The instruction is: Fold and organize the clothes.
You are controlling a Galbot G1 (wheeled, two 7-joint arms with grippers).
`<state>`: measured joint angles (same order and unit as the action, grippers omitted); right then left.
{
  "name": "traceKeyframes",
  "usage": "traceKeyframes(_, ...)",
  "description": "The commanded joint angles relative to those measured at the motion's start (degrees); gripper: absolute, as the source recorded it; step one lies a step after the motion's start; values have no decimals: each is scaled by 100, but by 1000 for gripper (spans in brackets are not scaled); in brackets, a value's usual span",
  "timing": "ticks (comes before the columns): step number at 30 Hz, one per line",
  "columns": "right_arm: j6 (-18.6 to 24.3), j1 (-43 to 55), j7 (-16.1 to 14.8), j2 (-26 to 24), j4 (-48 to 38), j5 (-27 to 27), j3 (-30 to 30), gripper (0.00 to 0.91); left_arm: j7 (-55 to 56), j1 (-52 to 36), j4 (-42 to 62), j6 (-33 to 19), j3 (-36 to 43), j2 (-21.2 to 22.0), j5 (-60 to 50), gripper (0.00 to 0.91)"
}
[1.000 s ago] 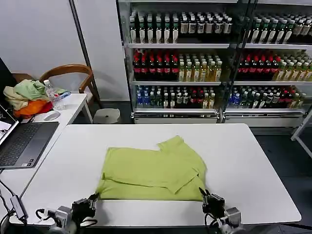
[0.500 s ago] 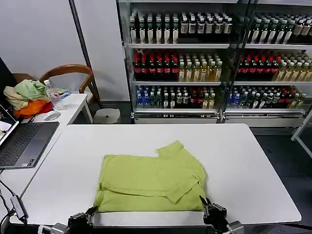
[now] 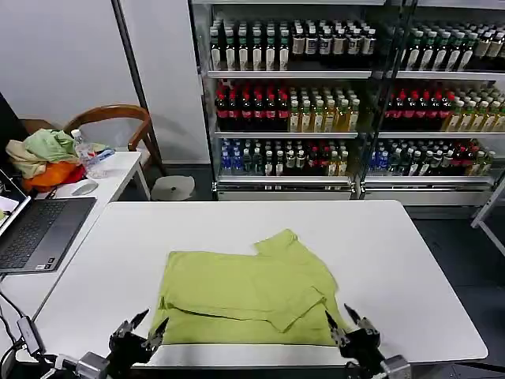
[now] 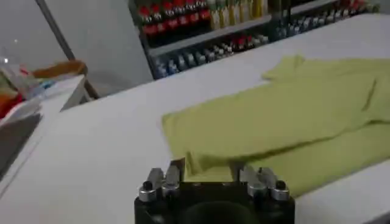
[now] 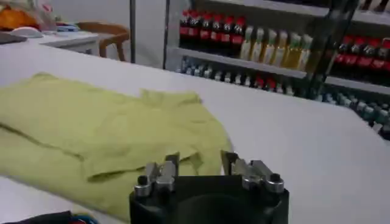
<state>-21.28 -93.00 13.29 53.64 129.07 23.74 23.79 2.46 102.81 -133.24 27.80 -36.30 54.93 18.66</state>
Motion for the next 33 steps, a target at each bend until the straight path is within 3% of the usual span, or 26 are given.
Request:
traceKeyframes(1,-591,2048,121,-50,-769,890,-318,907,-271,-1480,669,-476,317,-279,779,907)
traceKeyframes(7,-746,3806,389,307,-2137,1241,-1282,907,-374,-2667,1549,-358,657,-522,1621,907)
traceKeyframes(10,-1148,4662,673,703,-2716,1532,-1674,907,-371,-3103,1863,-313,847,-665,1920,907)
traceKeyframes(19,-1187,5979,651,1582,-4418,1621,-2457,907,-354,-4230,3407,-140,1551,-619,1963,907)
traceKeyframes(27,-1179,6312,516,1932,-5279,1586,-2549,907,-373,-4749,4065,-12,1946,-516,2125,907)
traceKeyframes(33,-1135,6177,388,1908,-5420,1508,-2518,907,-397,-5043,4478,-6,2204,-417,2048,907)
